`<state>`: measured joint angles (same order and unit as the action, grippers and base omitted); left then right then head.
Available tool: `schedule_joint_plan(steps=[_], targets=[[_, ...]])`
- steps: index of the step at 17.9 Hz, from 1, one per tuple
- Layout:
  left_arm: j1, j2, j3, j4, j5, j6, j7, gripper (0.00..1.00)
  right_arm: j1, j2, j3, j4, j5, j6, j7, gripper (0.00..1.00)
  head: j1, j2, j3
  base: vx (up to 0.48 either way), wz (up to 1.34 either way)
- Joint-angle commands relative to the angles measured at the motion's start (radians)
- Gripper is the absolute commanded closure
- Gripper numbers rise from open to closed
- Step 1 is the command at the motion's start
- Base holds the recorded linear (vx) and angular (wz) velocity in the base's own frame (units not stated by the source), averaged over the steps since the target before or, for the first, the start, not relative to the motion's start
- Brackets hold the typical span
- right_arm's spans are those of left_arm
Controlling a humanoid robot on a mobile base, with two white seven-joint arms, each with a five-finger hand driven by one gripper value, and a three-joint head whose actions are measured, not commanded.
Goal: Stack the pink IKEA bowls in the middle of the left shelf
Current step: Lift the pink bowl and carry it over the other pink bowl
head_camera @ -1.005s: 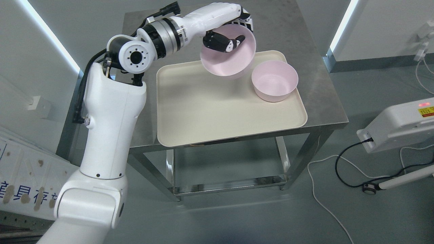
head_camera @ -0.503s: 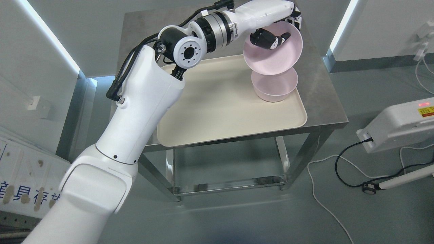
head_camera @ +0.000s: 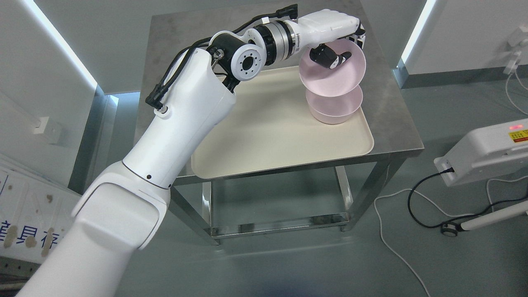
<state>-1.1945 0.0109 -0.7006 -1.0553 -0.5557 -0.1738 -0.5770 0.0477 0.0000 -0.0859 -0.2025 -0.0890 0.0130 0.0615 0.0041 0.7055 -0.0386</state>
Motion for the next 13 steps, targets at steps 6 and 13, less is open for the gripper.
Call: schedule_joint_plan(steps=[6, 13], targets=[[0.004, 0.007, -0.065, 0.126, -0.004, -0.001, 0.002, 0.94, 0.0, -0.017, 0.0, 0.0, 0.0, -0.001, 0.0, 0.0, 0.0, 0.0, 0.0, 0.0, 0.0], [0.006, 0.007, -0.033, 0.104, -0.003, -0.001, 0.0, 0.9, 0.0, -0.017, 0.0, 0.0, 0.0, -0.001, 0.0, 0.0, 0.0, 0.0, 0.0, 0.0, 0.0]])
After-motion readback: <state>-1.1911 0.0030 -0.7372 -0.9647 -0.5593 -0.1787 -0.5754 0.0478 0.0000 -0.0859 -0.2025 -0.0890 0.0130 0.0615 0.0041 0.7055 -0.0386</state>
